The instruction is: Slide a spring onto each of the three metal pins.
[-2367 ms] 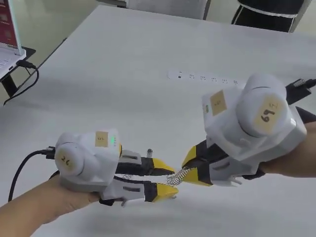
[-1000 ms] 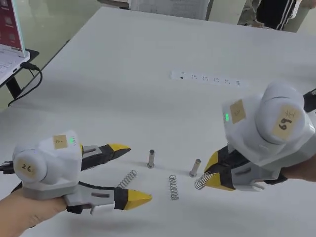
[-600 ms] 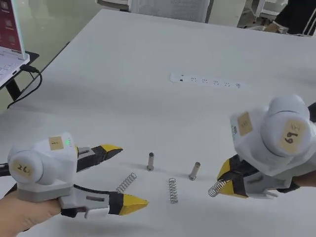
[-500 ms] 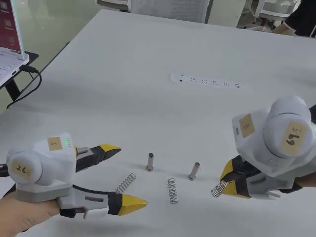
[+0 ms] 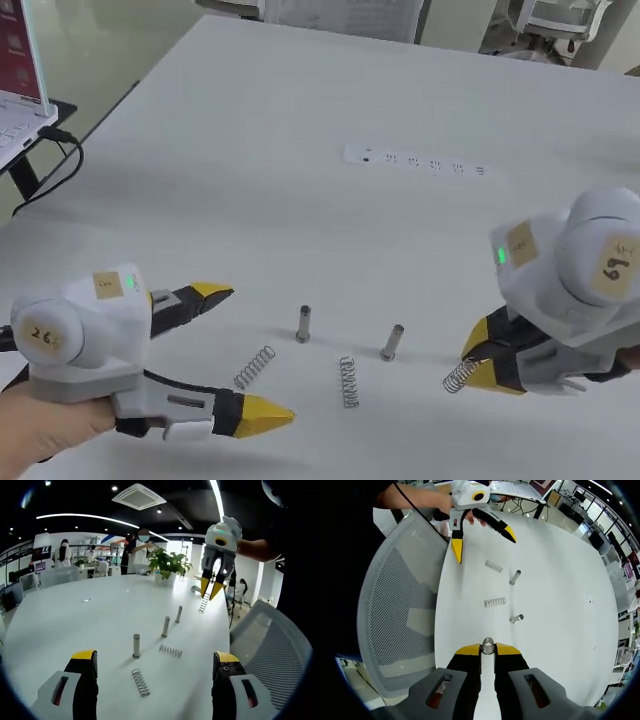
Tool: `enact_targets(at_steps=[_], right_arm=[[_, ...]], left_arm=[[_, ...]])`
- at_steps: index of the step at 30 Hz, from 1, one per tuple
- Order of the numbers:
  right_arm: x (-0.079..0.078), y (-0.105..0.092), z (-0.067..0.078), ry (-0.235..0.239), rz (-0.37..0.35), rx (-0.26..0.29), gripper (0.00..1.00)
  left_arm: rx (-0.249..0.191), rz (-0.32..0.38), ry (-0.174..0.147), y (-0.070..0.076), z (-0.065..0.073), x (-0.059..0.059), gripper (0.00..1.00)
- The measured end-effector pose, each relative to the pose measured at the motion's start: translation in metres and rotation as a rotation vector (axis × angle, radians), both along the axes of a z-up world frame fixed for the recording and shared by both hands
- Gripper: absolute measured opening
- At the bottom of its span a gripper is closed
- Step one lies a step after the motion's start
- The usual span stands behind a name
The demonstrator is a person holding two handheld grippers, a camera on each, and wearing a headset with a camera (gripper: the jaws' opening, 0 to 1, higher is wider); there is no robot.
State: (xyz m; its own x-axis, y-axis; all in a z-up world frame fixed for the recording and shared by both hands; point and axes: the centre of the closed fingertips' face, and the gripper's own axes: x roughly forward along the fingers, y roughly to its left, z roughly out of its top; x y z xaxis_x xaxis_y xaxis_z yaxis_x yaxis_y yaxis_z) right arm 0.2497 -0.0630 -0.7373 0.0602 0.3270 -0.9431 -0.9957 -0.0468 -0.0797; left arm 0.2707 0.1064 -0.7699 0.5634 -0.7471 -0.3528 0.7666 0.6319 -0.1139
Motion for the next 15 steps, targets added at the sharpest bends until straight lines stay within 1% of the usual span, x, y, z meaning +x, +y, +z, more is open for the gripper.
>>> enact_targets(at_steps=[5, 7, 12, 13, 15], right_arm=[[0.003, -0.008, -0.001, -0.005, -0.007, -0.013, 0.05], [0.003, -0.012, 0.000, 0.000, -0.012, -0.016, 0.05], [0.007, -0.022, 0.001, -0.007, -0.033, -0.025, 0.05], [0.008, -0.024, 0.002, -0.008, -0.036, -0.025, 0.05], [0.011, -0.028, 0.003, -0.015, -0.050, -0.023, 0.05]], left_arm=[[0.001, 0.002, 0.001, -0.001, 0.000, 0.000, 0.98], [0.001, 0.002, 0.000, -0.001, 0.000, 0.000, 0.98], [0.000, 0.008, 0.006, 0.000, -0.001, 0.001, 0.98], [-0.002, 0.010, 0.011, 0.000, -0.002, 0.001, 0.98], [-0.006, 0.015, 0.010, 0.001, -0.001, 0.002, 0.98]])
